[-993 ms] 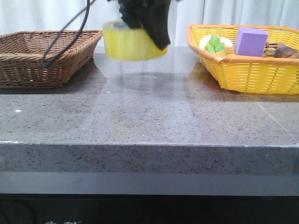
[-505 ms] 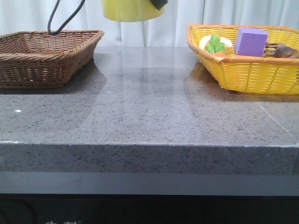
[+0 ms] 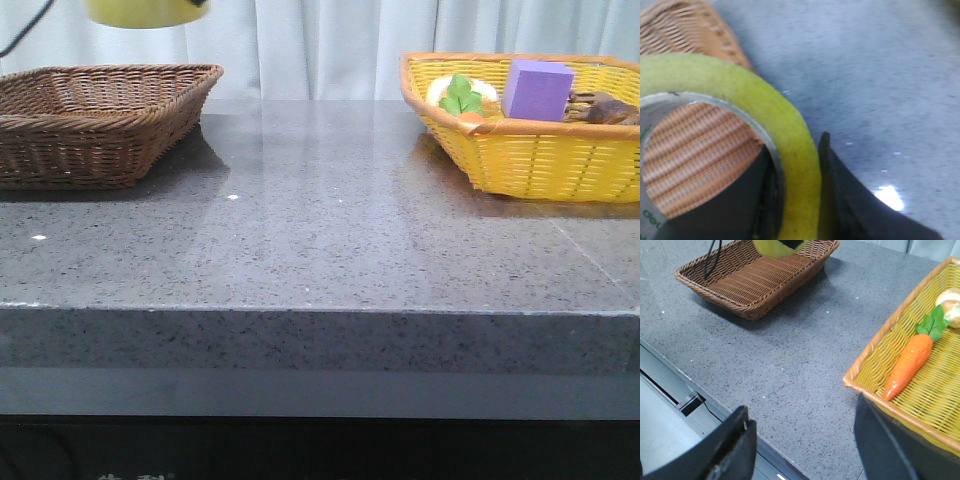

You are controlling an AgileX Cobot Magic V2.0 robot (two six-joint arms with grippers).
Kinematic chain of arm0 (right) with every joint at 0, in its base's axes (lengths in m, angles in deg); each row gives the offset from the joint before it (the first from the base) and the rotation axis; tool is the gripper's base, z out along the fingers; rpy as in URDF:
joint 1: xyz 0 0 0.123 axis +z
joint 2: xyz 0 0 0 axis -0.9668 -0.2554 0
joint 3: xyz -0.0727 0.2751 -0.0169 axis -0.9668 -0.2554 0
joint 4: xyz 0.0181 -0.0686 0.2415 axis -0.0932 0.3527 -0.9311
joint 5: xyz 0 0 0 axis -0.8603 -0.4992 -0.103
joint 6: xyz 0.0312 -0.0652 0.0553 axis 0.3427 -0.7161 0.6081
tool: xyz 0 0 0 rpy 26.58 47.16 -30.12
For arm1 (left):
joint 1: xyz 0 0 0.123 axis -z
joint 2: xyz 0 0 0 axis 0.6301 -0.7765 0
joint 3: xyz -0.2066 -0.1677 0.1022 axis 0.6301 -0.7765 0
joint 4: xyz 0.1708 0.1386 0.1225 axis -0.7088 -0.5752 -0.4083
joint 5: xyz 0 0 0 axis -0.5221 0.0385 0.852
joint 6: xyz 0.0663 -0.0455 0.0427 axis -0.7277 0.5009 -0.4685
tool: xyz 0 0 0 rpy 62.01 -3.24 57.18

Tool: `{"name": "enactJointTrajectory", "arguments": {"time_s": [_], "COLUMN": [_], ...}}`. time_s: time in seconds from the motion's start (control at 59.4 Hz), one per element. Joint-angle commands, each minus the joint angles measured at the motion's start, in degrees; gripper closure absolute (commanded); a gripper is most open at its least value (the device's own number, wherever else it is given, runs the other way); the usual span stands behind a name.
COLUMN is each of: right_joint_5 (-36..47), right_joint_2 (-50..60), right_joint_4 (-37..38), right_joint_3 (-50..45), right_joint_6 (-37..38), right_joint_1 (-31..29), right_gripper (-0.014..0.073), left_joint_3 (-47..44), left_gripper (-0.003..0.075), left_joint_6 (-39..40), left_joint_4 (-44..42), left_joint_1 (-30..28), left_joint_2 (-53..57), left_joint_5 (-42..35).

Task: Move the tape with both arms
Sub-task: 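Lift the tape roll with the left gripper and carry it over the brown basket, then lower the tape roll into the brown basket and open the left gripper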

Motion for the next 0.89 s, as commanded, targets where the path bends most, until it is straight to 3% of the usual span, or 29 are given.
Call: {"name": "enactJointTrajectory", "arguments": {"time_s": [0.0,0.387,0.774,0.875], "right_joint_5": [4.0,4.0,4.0,4.0], "right_joint_2": [-0.08,-0.08,-0.08,-0.08], "right_joint_4": [-0.36,-0.36,-0.36,-0.36], "right_joint_3": [1.36,1.36,1.36,1.36], "right_joint_6": [0.18,0.18,0.18,0.18], "right_joint_1": [-0.3,-0.3,-0.3,-0.3], "right_gripper": [0.0137,0.0137,0.0137,0.0137], "left_joint_3": [1.55,-6.38,-7.28,-7.28], "left_gripper": [0.0733,0.0733,0.0727,0.067], "left_joint_6": [0.28,0.28,0.28,0.28], "left_joint_4": [-0.23,2.59,4.43,5.17], "left_joint_1": [-2.99,-10.64,-11.0,-11.0], "left_joint_2": [4.33,1.93,-2.79,-3.36], "left_joint_5": [-1.08,-1.08,-1.3,-1.2]}}
